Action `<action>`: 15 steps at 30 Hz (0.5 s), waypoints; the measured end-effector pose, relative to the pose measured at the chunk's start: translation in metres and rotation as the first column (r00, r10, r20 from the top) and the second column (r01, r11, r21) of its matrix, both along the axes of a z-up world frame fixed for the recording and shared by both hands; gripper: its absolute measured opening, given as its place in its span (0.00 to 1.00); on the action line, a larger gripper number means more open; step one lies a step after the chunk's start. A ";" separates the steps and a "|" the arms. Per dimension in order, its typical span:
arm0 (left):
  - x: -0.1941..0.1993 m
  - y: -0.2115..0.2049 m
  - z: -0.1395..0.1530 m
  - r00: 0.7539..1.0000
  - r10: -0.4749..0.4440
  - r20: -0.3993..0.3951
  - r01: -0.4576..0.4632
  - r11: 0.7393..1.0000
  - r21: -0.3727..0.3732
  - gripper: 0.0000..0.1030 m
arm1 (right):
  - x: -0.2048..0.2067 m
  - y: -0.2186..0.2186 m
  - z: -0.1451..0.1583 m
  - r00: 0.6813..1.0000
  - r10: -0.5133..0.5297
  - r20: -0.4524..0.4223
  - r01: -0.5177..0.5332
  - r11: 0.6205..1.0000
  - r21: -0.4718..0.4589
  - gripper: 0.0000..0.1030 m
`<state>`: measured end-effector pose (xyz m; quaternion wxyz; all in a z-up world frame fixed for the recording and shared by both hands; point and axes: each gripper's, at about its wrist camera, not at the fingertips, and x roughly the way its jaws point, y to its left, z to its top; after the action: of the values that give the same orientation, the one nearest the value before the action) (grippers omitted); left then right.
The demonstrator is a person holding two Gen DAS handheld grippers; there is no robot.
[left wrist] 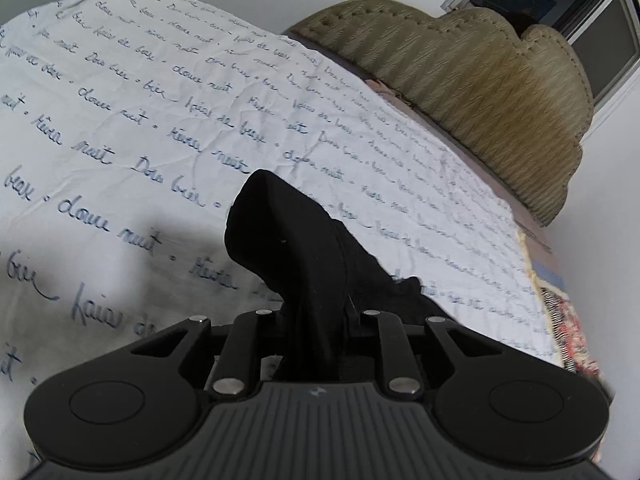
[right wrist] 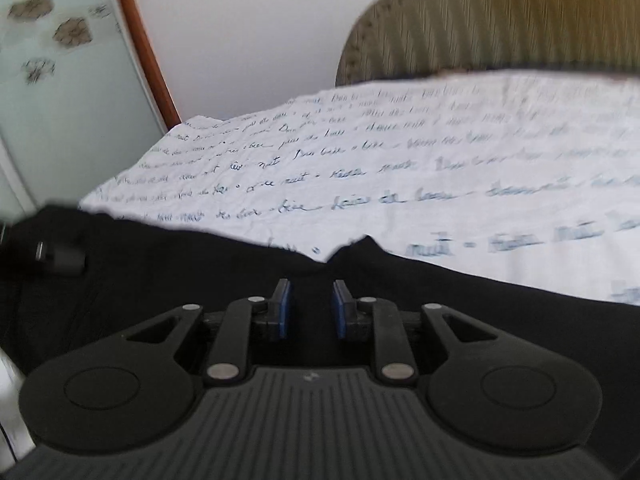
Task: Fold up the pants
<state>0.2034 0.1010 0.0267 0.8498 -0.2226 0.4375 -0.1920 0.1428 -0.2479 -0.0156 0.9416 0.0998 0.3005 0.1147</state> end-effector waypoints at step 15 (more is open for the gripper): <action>-0.024 -0.058 0.035 0.996 -0.060 -0.070 0.050 0.988 -0.146 0.18 | -0.143 0.149 0.021 0.854 0.201 0.480 0.063 0.876 -0.478 1.00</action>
<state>0.1795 0.0426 0.0618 0.8090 -0.2783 0.4597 -0.2382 -0.0007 -0.0985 0.0057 0.9772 -0.1805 0.0596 0.0945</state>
